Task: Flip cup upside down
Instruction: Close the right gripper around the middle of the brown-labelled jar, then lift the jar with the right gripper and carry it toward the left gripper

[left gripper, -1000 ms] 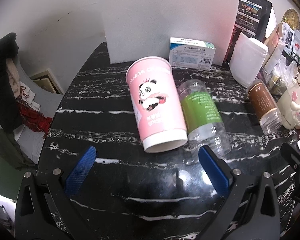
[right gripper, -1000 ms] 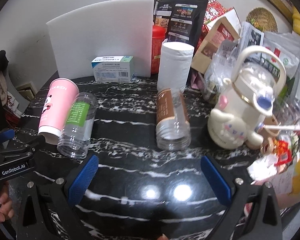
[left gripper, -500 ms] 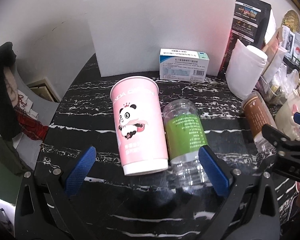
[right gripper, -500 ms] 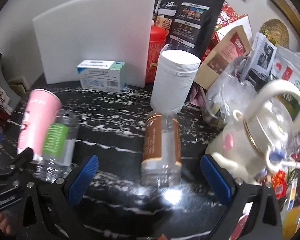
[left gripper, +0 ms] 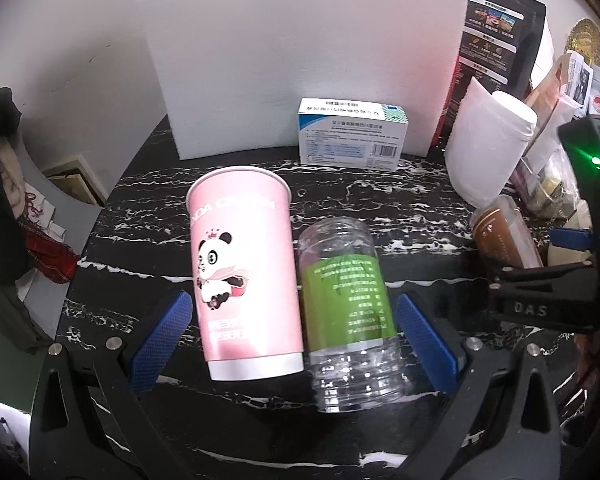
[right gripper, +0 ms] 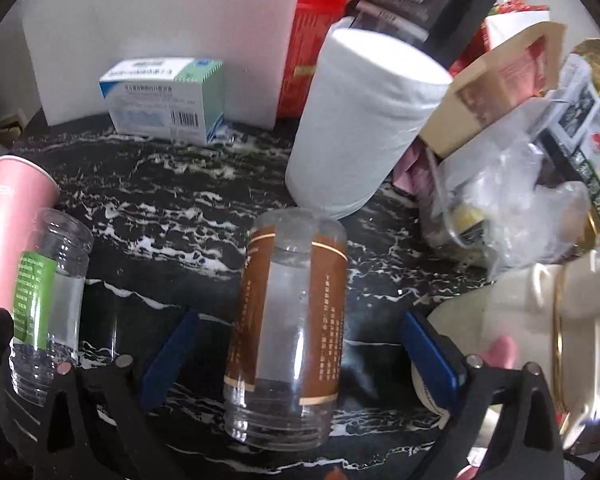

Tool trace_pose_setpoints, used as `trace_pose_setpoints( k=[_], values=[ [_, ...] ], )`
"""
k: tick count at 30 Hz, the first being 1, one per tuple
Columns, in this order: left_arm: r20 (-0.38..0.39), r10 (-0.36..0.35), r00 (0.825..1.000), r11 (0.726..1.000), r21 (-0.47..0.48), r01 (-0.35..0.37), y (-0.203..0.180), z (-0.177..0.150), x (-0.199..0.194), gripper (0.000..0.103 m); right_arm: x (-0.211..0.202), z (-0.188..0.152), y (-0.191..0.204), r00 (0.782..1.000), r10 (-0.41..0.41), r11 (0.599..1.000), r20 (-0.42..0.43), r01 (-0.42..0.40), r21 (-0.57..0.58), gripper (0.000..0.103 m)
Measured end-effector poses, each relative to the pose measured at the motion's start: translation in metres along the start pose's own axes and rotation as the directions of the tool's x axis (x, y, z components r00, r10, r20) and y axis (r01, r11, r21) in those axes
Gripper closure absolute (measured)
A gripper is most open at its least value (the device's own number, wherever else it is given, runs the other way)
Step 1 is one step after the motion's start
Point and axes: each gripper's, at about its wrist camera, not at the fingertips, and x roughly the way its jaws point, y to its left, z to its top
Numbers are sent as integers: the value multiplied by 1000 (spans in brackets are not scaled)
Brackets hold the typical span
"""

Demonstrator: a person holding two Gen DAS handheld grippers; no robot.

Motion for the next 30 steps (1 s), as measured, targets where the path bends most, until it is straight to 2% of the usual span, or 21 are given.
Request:
trace_pose_setpoints(
  k=[6,10,15,18,30],
  values=[
    [-8,-7,1000,1000,7,7,-3,-2,2,1,21,1,2,996,38,999,-78,-39,-21,24],
    [-6,-11,1000,1000,1,11,0,-4,1,1,30,1,3,995,38,998,-87,-42,-42,38],
    [-4,-18,1000,1000,-2,18,2,-6,-3,1,35,-2,4,995,52,997,-87,-56,-49,39],
    [0,-24,1000,1000,-3,24,5,-8,-7,1,32,-9,8,991,95,994,-99,-100,-42,39],
    [44,-50,998,998,-27,51,24,-23,-41,1,-25,-46,20,990,121,991,-78,-124,-42,39]
  ],
)
